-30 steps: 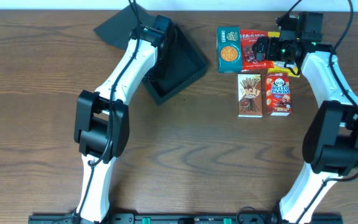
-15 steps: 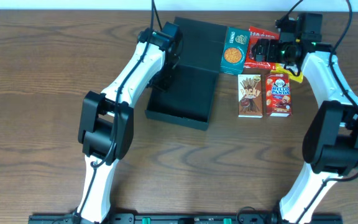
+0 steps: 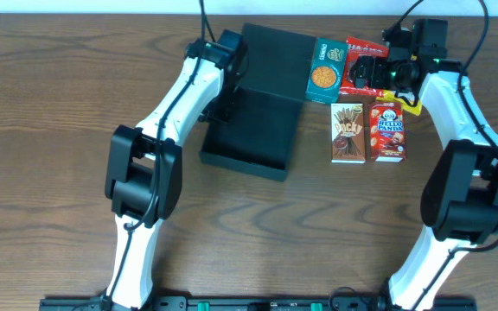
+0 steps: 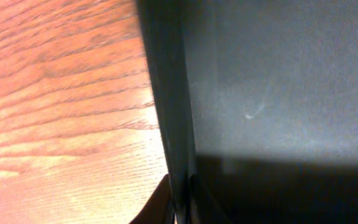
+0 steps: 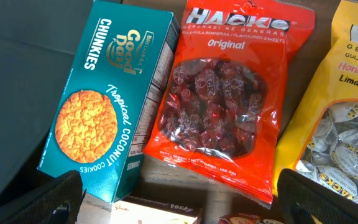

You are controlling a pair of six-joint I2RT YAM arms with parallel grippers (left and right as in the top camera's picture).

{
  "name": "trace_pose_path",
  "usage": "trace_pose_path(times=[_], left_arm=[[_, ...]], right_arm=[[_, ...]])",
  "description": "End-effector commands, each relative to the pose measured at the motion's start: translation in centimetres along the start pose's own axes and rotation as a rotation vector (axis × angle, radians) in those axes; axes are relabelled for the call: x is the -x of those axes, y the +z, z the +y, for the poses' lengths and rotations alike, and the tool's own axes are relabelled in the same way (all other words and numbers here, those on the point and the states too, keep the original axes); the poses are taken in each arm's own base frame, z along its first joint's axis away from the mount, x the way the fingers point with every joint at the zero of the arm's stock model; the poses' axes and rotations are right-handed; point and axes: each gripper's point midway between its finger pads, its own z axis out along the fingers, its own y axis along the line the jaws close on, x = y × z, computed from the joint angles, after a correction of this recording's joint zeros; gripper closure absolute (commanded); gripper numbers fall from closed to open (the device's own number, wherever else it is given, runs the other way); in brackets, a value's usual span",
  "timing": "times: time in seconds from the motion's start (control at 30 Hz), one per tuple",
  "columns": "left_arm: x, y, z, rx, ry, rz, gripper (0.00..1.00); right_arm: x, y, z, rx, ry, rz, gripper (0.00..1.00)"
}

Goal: Pack container
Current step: 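Drag the black box right toward the snacks with the left gripper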

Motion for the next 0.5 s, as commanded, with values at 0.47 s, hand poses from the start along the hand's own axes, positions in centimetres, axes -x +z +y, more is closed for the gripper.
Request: trace_pose_path(times=[0.47], left_arm=[[-1.7,0.9,0.7,0.01,-0.354,0.053,0.94]], right_arm=[[0.6,-0.4,0.7,0.034,-0.013,-0.015,0.01]])
